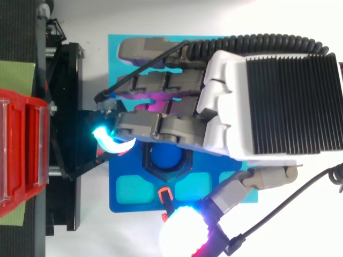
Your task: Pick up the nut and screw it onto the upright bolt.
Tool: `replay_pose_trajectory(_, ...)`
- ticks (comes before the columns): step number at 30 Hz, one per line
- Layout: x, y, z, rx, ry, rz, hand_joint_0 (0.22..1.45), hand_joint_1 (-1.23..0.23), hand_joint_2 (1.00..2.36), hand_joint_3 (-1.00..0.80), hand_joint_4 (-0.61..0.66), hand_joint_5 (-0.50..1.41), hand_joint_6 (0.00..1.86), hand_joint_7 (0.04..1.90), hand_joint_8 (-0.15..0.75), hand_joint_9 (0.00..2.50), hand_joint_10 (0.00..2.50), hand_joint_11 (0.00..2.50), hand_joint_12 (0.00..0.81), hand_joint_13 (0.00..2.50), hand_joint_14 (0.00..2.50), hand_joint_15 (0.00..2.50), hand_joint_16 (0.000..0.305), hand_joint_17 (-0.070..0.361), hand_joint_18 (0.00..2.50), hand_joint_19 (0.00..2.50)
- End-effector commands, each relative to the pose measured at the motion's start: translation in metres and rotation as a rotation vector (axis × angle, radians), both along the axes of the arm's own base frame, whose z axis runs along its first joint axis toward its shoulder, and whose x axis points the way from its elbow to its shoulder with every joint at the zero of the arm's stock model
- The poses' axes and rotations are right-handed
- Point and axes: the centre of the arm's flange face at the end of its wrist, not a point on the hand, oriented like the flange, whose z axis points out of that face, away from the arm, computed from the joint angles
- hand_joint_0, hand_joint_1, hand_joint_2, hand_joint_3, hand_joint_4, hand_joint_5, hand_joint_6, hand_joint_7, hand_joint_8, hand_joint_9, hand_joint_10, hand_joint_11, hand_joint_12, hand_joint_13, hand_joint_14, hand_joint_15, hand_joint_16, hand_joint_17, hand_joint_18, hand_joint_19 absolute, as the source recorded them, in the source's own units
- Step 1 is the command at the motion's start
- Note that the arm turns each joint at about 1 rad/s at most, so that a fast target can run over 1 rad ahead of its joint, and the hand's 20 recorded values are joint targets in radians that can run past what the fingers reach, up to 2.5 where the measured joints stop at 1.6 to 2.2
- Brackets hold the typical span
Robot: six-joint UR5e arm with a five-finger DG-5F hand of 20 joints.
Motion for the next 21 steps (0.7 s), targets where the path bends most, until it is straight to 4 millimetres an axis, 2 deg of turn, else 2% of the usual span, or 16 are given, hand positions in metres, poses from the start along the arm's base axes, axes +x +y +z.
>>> replay_pose_trajectory(1,0.000,0.005,-0.001,0.000,0.006,0.001,0.46,-0.18,1.00,-0.50,0.26,-0.12,0.50,0.77,0.305,0.85,0.00,0.00,0.313,0.64,0.00,0.00,0.035,0.079,0.30,0.00)
replay_pose_trajectory(15,0.000,0.008,-0.002,0.000,0.012,0.001,0.47,-0.18,1.00,-0.50,0.31,-0.10,0.50,0.88,0.314,0.88,0.00,0.00,0.314,0.65,0.00,0.00,0.034,0.077,0.30,0.00)
replay_pose_trajectory(21,0.002,0.008,-0.016,0.001,0.034,0.001,0.47,-0.18,1.00,-0.50,0.31,-0.09,0.50,0.90,0.311,0.88,0.00,0.00,0.314,0.65,0.00,0.00,0.034,0.076,0.29,0.00)
